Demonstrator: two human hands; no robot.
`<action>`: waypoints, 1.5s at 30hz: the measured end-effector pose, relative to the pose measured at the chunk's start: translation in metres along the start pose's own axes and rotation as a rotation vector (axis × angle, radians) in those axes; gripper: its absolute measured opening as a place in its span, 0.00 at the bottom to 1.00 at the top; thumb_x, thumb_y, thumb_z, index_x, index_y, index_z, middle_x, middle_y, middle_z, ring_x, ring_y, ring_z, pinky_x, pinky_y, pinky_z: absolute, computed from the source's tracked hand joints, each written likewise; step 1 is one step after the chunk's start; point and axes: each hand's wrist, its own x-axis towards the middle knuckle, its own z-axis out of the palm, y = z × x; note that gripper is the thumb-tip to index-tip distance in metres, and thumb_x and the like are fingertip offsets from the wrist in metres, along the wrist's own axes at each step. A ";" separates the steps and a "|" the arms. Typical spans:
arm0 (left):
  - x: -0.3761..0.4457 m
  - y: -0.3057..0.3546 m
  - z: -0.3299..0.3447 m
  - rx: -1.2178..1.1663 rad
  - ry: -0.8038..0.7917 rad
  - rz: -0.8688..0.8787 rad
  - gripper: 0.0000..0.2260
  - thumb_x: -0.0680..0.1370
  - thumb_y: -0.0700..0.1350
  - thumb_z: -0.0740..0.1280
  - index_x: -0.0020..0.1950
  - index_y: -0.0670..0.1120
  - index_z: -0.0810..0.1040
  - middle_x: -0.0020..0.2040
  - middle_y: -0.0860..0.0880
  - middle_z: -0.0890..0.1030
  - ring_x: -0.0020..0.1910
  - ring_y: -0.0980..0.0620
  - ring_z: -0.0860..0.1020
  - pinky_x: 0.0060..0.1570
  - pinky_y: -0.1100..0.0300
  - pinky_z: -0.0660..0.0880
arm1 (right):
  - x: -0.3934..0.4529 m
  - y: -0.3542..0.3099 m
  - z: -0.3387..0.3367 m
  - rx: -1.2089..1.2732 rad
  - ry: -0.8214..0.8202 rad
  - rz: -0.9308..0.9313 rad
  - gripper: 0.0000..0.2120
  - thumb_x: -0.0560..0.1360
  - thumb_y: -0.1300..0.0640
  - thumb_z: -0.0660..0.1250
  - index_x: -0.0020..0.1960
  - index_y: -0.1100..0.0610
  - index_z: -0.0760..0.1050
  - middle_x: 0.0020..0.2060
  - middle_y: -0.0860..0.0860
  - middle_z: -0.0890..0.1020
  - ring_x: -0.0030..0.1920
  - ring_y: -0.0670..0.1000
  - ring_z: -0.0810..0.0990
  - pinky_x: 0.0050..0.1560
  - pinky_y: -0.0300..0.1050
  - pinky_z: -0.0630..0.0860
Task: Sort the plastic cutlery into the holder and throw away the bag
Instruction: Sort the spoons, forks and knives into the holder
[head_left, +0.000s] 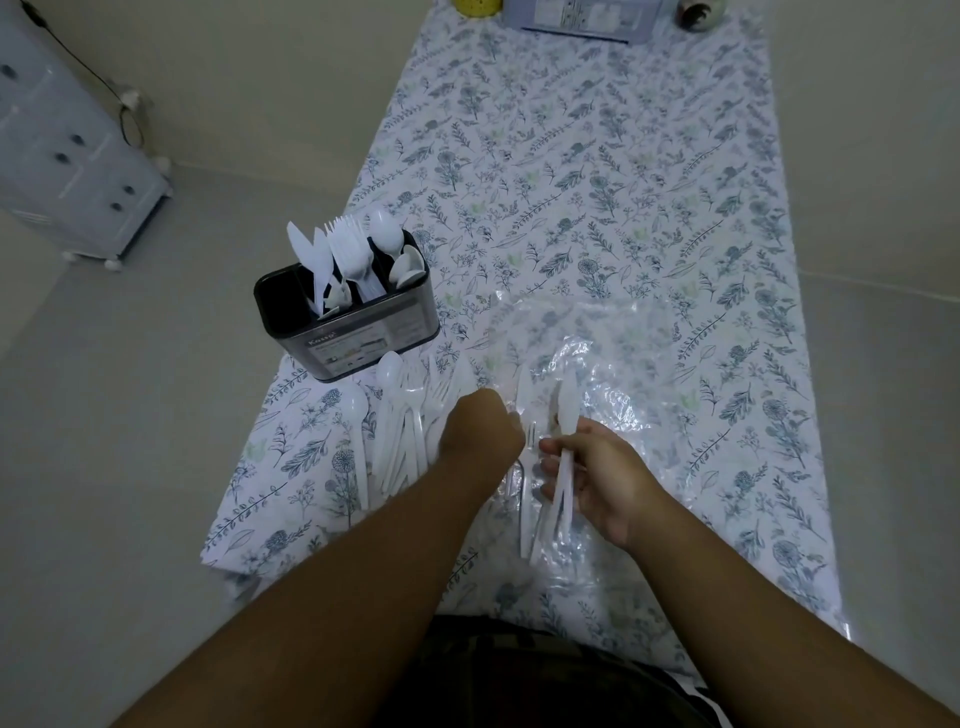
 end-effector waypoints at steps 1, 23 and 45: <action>-0.001 0.000 -0.001 0.013 -0.008 -0.003 0.09 0.78 0.44 0.66 0.39 0.46 0.70 0.37 0.49 0.74 0.43 0.47 0.80 0.35 0.59 0.70 | -0.001 0.000 -0.002 -0.025 0.016 -0.003 0.08 0.81 0.64 0.61 0.53 0.56 0.77 0.40 0.55 0.81 0.35 0.53 0.79 0.41 0.52 0.78; -0.078 -0.028 -0.024 -0.140 -0.198 0.197 0.11 0.78 0.51 0.67 0.38 0.49 0.77 0.33 0.52 0.79 0.32 0.57 0.78 0.34 0.65 0.73 | -0.022 0.014 0.030 -0.202 -0.101 -0.045 0.08 0.83 0.53 0.65 0.55 0.58 0.77 0.46 0.58 0.84 0.43 0.55 0.83 0.41 0.51 0.80; -0.043 -0.104 -0.017 0.187 -0.136 0.409 0.32 0.81 0.59 0.58 0.81 0.51 0.52 0.82 0.46 0.45 0.80 0.45 0.43 0.77 0.42 0.44 | -0.024 0.037 0.064 -0.287 -0.011 -0.074 0.11 0.80 0.62 0.61 0.61 0.56 0.75 0.35 0.55 0.76 0.33 0.51 0.74 0.33 0.48 0.73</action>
